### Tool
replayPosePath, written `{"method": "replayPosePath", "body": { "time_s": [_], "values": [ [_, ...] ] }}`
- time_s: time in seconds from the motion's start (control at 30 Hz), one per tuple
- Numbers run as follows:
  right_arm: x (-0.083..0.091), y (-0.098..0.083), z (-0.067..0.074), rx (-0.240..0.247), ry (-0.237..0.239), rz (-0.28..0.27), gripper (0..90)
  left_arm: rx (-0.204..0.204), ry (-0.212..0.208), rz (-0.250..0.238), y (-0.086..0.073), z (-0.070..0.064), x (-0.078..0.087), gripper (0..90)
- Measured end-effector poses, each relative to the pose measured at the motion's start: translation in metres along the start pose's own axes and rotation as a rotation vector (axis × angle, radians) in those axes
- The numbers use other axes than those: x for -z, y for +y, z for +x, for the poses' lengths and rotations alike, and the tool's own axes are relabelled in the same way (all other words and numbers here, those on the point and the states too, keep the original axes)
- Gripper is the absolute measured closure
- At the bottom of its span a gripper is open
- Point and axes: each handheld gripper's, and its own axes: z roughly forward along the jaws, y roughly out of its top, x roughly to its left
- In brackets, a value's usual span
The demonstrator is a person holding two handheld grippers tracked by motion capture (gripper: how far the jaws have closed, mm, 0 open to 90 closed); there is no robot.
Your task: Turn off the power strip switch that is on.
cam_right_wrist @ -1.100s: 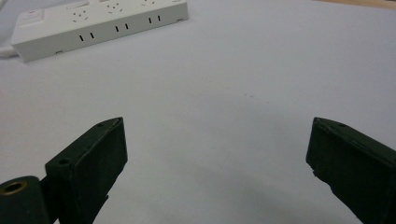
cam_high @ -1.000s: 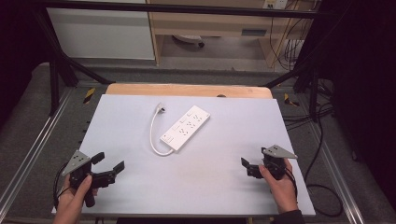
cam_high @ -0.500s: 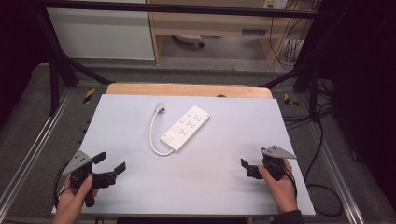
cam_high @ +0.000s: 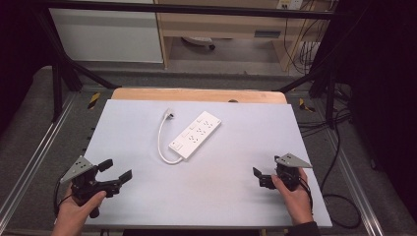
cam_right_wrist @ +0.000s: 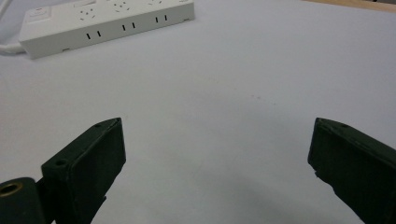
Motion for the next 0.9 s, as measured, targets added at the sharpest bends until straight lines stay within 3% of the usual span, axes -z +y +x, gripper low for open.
{"method": "replayPosePath", "body": {
  "time_s": [0.2, 0.43, 0.73, 0.9],
  "values": [
    [0.0, 0.0, 0.001, 0.006, 0.015, 0.005, 4.4, -0.008, -0.004, 0.014, 0.006, -0.002, -0.003, 8.8],
    [-0.002, 0.0, 0.001, -0.001, 0.02, 0.017, 4.2, -0.018, 0.02, 0.043, 0.015, -0.001, -0.009, 9.0],
    [-0.004, -0.001, 0.002, 0.0, 0.024, 0.026, 4.3, -0.043, 0.006, 0.114, 0.028, -0.007, -0.023, 9.4],
    [-0.004, -0.001, 0.002, 0.002, 0.027, 0.028, 5.5, -0.078, -0.021, 0.151, 0.036, -0.013, -0.032, 10.0]
  ]
}}
